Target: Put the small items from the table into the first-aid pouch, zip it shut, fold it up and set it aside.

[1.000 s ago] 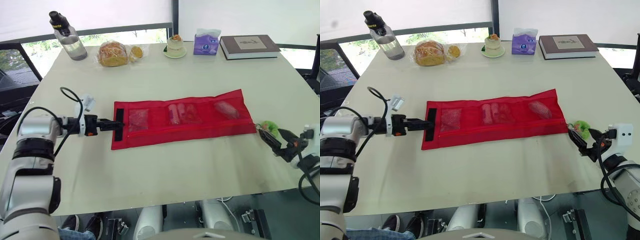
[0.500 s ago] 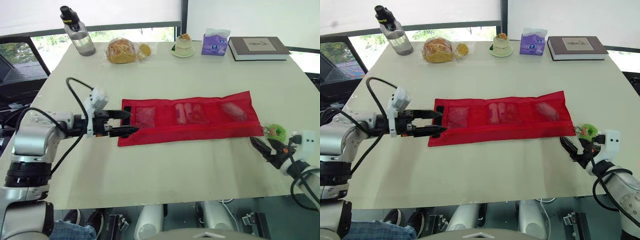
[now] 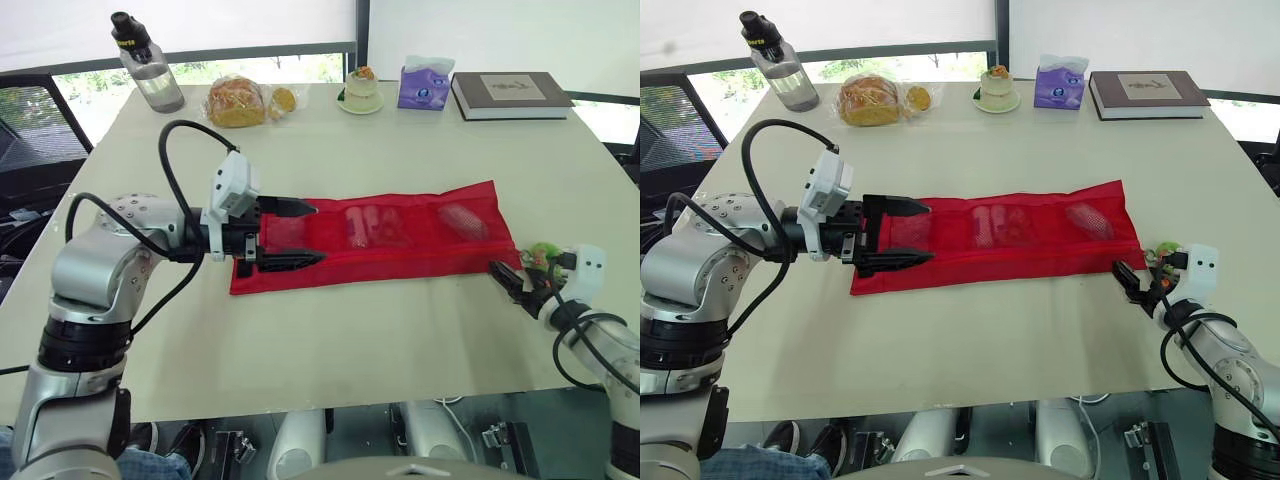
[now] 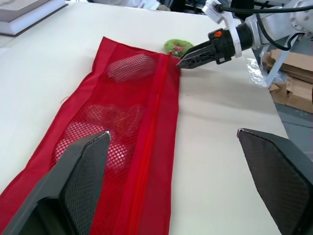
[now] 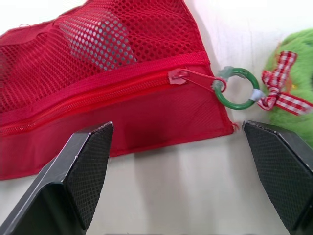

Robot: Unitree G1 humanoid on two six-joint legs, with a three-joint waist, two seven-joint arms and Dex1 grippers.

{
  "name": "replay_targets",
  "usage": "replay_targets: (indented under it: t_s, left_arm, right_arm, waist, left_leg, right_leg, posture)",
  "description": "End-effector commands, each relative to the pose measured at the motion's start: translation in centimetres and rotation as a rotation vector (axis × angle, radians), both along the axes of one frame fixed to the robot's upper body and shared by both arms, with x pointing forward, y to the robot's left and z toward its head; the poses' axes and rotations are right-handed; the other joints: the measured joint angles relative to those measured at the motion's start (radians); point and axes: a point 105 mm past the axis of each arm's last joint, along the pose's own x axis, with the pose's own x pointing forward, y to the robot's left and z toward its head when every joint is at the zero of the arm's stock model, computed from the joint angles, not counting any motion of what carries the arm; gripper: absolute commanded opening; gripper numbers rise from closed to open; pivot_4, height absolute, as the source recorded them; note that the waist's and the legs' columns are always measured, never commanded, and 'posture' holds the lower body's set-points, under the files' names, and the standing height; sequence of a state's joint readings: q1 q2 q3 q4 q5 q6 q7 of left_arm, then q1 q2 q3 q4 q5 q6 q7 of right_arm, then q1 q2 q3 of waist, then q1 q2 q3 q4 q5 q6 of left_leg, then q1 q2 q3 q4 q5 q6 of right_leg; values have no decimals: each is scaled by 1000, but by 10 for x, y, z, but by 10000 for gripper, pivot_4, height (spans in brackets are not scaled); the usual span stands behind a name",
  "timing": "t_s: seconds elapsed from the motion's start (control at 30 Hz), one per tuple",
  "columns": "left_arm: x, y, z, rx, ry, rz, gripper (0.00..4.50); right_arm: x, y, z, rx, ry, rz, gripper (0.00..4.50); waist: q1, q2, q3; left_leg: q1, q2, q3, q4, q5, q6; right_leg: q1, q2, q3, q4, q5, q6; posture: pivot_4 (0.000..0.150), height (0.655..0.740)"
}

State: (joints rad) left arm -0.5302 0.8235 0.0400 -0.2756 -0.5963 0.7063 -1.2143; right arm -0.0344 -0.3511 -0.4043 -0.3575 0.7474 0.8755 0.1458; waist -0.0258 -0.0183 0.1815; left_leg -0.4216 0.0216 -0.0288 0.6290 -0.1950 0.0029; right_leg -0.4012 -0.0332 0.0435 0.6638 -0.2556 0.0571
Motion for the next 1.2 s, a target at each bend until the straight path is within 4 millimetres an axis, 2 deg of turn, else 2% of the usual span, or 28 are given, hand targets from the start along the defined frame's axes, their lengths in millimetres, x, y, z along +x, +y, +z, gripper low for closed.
replay_targets:
  t_s: [0.03,0.23,0.3,0.33,0.4,0.43,0.47,0.6,0.63,0.83,1.0,1.13,1.2]
  left_arm:
    - [-11,-10,17,-19,-69,-66,44442]
    - [-17,-16,22,-13,-75,-118,44442]
    - [-17,-18,25,-24,-79,-130,45000]
    - [-16,-18,26,-27,-81,-133,45000]
    - [-15,-18,28,-30,-81,-133,45000]
    - [-15,-18,29,-30,-80,-133,45000]
    - [-13,-18,28,-29,-80,-130,45000]
    - [-11,-17,26,-23,-79,-122,45000]
    - [-11,-17,26,-27,-78,-122,45000]
    - [-9,-20,31,-47,-78,-118,45000]
    - [-8,-22,33,-49,-80,-115,45000]
    - [-7,-23,35,-55,-86,-103,45000]
    - [-6,-24,36,-56,-87,-100,45000]
  right_arm:
    - [2,12,4,62,-26,40,45000]
    - [9,25,3,193,-54,37,45000]
    - [16,26,7,262,-82,2,38687]
    - [18,27,9,288,-93,-10,38132]
    - [21,26,12,325,-108,-32,29720]
    - [21,26,12,330,-110,-37,27824]
    - [22,26,12,330,-109,-38,22429]
    - [22,25,11,336,-112,-50,6506]
    - [22,25,11,338,-115,-52,649]
    - [22,19,16,350,-139,-76,235]
    - [13,2,23,325,-161,-109,235]
    - [-6,-38,39,237,-208,-182,235]
    - [-11,-50,48,204,-230,-199,235]
  waist:
    - [-4,0,0]
    - [-18,0,0]
    - [-18,0,0]
    - [-18,0,0]
    - [-18,0,0]
    - [-18,0,0]
    - [-18,1,0]
    - [-16,1,0]
    - [-16,1,0]
    - [-15,1,0]
    - [-12,1,0]
    - [-6,2,1]
    - [-4,2,1]
  left_leg:
    - [0,0,0,0,0,0]
    - [0,1,0,0,0,0]
    - [0,1,-1,0,0,0]
    - [0,1,-1,0,0,0]
    - [0,1,-1,0,0,0]
    - [0,1,0,0,0,0]
    - [0,1,0,0,0,0]
    - [-1,1,-1,-1,0,0]
    - [-1,1,-1,0,0,0]
    - [-1,1,-1,0,0,0]
    - [-1,1,-1,0,0,0]
    - [-4,-1,-3,1,0,0]
    - [-7,-1,-4,3,0,0]
  right_leg:
    - [0,0,0,0,0,0]
    - [0,2,0,0,2,0]
    - [0,2,0,0,2,0]
    - [0,2,0,0,2,0]
    - [0,3,0,0,2,0]
    - [0,3,0,0,2,0]
    - [0,3,0,0,2,-1]
    - [0,2,0,0,3,-1]
    - [0,2,0,0,2,-1]
    - [0,2,1,0,2,-1]
    - [0,2,1,0,2,-1]
    - [0,2,1,0,2,-1]
    - [-1,2,1,0,2,-1]
  posture:
    - [1500,7332]
    - [1500,7332]
    - [1500,7332]
    - [1500,7332]
    - [1500,7332]
    - [1500,7332]
    - [1500,7332]
    - [1500,7332]
    - [1500,7332]
    - [1500,7332]
    - [1500,7332]
    - [1500,7332]
    - [1500,7332]
